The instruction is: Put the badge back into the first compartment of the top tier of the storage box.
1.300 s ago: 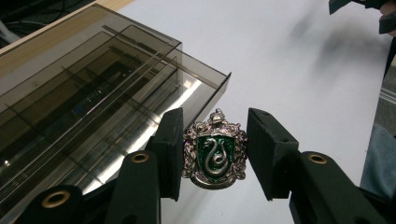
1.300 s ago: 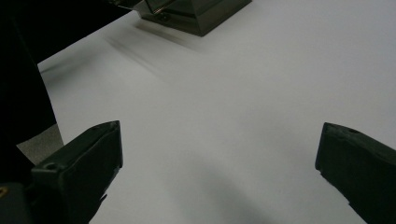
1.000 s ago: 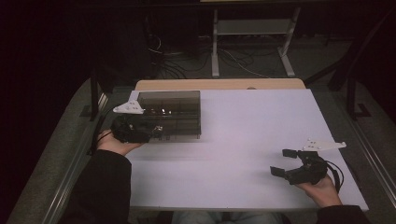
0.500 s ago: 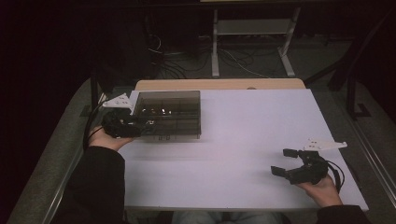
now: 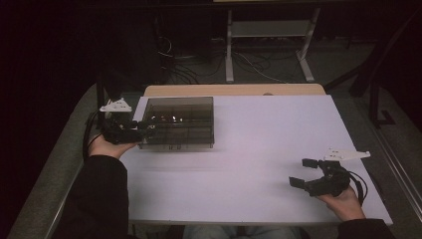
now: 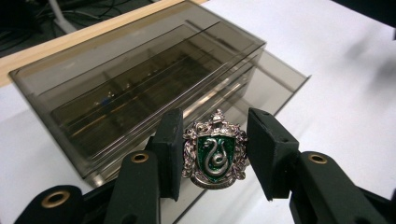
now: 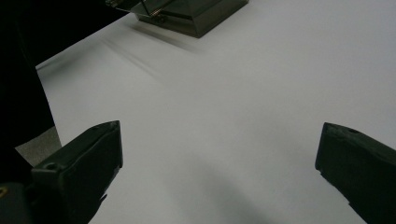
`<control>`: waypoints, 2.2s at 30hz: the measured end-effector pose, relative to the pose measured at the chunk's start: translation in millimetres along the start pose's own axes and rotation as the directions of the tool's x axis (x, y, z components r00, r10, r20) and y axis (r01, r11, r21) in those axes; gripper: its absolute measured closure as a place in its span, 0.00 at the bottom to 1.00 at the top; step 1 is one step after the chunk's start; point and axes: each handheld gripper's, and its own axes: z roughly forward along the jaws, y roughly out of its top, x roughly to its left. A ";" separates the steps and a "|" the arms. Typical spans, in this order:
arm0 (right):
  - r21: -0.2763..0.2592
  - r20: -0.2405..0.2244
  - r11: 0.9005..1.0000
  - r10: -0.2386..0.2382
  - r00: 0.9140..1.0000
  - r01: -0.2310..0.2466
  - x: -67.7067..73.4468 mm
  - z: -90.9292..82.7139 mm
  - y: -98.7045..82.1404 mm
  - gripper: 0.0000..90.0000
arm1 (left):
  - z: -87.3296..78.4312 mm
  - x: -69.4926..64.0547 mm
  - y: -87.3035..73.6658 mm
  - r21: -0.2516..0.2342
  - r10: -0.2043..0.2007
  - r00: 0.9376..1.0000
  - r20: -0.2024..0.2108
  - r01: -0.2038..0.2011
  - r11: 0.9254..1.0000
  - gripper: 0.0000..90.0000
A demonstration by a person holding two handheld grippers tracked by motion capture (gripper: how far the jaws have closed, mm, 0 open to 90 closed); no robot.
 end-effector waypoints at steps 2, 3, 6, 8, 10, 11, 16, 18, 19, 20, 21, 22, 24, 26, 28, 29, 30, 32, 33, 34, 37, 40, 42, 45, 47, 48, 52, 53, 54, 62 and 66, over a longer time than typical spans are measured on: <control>0.001 -0.001 1.000 -0.001 1.000 0.001 0.0 -0.1 0.0 0.01 | 1.0 3.8 -3.4 0.001 -0.012 1.000 -0.003 0.012 1.000 0.63; 0.001 0.000 1.000 -0.003 1.000 0.003 -0.1 0.0 0.0 0.01 | 1.6 5.4 -5.0 0.002 -0.016 1.000 -0.006 0.016 1.000 0.63; 0.002 -0.001 1.000 -0.001 1.000 0.001 -0.1 0.3 0.0 0.01 | 3.6 9.3 -9.2 0.004 -0.033 0.999 -0.009 0.033 0.999 0.63; 0.002 -0.003 1.000 -0.005 1.000 0.005 -0.3 0.5 -0.1 0.01 | 4.7 11.9 -11.5 0.009 -0.042 0.999 -0.017 0.042 0.999 0.63; 0.002 -0.003 1.000 -0.008 1.000 0.008 -0.3 0.8 -0.2 0.01 | 6.5 14.5 -13.5 0.010 -0.047 0.999 -0.019 0.047 0.999 0.63; 0.004 -0.004 1.000 -0.009 1.000 0.009 -0.3 0.9 -0.3 0.01 | 7.6 15.5 -14.3 0.015 -0.051 0.998 -0.023 0.051 0.999 0.63; 0.008 -0.005 1.000 -0.004 1.000 0.004 0.1 1.2 -0.3 0.01 | 13.5 19.3 -18.8 0.038 -0.066 0.997 -0.030 0.067 0.997 0.63; 0.009 -0.005 1.000 -0.005 1.000 0.005 0.1 1.1 -0.4 0.01 | 15.5 21.3 -20.2 0.047 -0.068 0.997 -0.036 0.069 0.997 0.63; 0.009 -0.005 1.000 -0.006 1.000 0.006 0.0 1.1 -0.5 0.01 | 16.6 22.3 -20.9 0.052 -0.069 0.997 -0.034 0.070 0.996 0.63; 0.009 -0.005 1.000 -0.006 1.000 0.006 0.0 1.0 -0.6 0.01 | 18.2 22.9 -21.7 0.052 -0.074 0.997 -0.035 0.076 0.996 0.63; 0.009 -0.005 1.000 -0.009 1.000 0.009 -0.2 1.0 -0.7 0.01 | 19.3 23.6 -22.4 0.057 -0.076 0.996 -0.035 0.078 0.995 0.63; 0.009 -0.004 1.000 -0.010 1.000 0.010 -0.3 0.9 -0.8 0.01 | 20.8 24.1 -23.1 0.057 -0.082 0.996 -0.034 0.083 0.995 0.63; 0.007 -0.005 1.000 -0.010 1.000 0.010 -0.6 0.6 -0.9 0.01 | 22.5 25.7 -24.2 0.068 -0.079 0.996 -0.036 0.082 0.994 0.63; 0.008 -0.003 1.000 -0.008 1.000 0.008 -0.8 0.3 -1.1 0.01 | 24.8 26.2 -25.2 0.064 -0.089 0.995 -0.037 0.092 0.994 0.63; 0.009 -0.002 1.000 -0.008 1.000 0.008 -0.9 0.1 -1.2 0.01 | 26.0 26.6 -25.8 0.068 -0.093 0.995 -0.038 0.095 0.993 0.63; 0.009 -0.002 1.000 -0.008 1.000 0.008 -1.0 0.1 -1.2 0.01 | 26.9 27.2 -26.3 0.069 -0.094 0.995 -0.038 0.096 0.993 0.63; 0.010 -0.003 1.000 -0.009 1.000 0.009 -1.0 0.2 -1.2 0.01 | 27.9 27.0 -26.7 0.064 -0.103 0.994 -0.036 0.105 0.992 0.63; 0.013 -0.003 1.000 -0.011 1.000 0.011 -1.0 0.9 -1.3 0.01 | 29.7 27.6 -27.1 0.077 -0.098 0.995 -0.035 0.100 0.992 0.63; 0.014 -0.003 1.000 -0.013 1.000 0.013 -0.9 1.1 -1.4 0.01 | 31.0 27.4 -27.3 0.077 -0.101 0.994 -0.035 0.103 0.992 0.63; 0.015 -0.003 1.000 -0.012 1.000 0.012 -0.9 1.1 -1.3 0.01 | 31.8 27.7 -27.5 0.082 -0.100 0.994 -0.033 0.102 0.991 0.63; 0.015 -0.004 1.000 -0.011 1.000 0.011 -1.0 1.0 -1.3 0.01 | 34.7 28.2 -27.8 0.084 -0.107 0.994 -0.032 0.110 0.990 0.63; 0.013 -0.003 1.000 -0.012 1.000 0.012 -1.2 0.7 -1.4 0.01 | 38.4 27.9 -28.4 0.102 -0.112 0.993 -0.031 0.115 0.988 0.63; 0.014 -0.004 1.000 -0.012 1.000 0.012 -1.3 0.5 -1.4 0.01 | 40.8 28.4 -28.9 0.114 -0.106 0.994 -0.027 0.108 0.988 0.63; 0.014 -0.002 1.000 -0.009 1.000 0.009 -1.6 0.5 -1.4 0.01 | 43.4 28.8 -29.3 0.120 -0.111 0.993 -0.025 0.114 0.986 0.63; 0.013 -0.003 1.000 -0.010 1.000 0.010 -1.5 0.4 -1.4 0.01 | 44.2 28.7 -29.2 0.115 -0.117 0.993 -0.028 0.120 0.986 0.63; 0.013 -0.003 1.000 -0.009 1.000 0.009 -1.4 0.4 -1.4 0.01 | 44.1 29.1 -28.9 0.117 -0.117 0.993 -0.026 0.119 0.986 0.63; 0.014 -0.004 1.000 -0.009 1.000 0.009 -1.5 0.4 -1.3 0.01 | 44.1 29.7 -28.8 0.112 -0.126 0.992 -0.019 0.127 0.985 0.62; 0.015 -0.004 1.000 -0.010 1.000 0.010 -1.6 0.4 -1.3 0.01 | 43.9 29.5 -28.9 0.108 -0.126 0.992 -0.015 0.127 0.986 0.62; 0.016 -0.005 1.000 -0.010 1.000 0.010 -1.6 0.5 -1.4 0.01 | 43.3 28.9 -28.7 0.099 -0.129 0.992 -0.012 0.129 0.987 0.61; 0.018 -0.007 1.000 -0.009 1.000 0.009 -1.3 0.8 -1.3 0.01 | 35.3 25.6 -25.2 0.049 -0.128 0.992 0.002 0.128 0.991 0.55; 0.017 -0.005 1.000 -0.006 1.000 0.006 -1.4 0.9 -1.2 0.01 | 31.3 23.9 -24.6 0.029 -0.137 0.991 0.003 0.137 0.990 0.49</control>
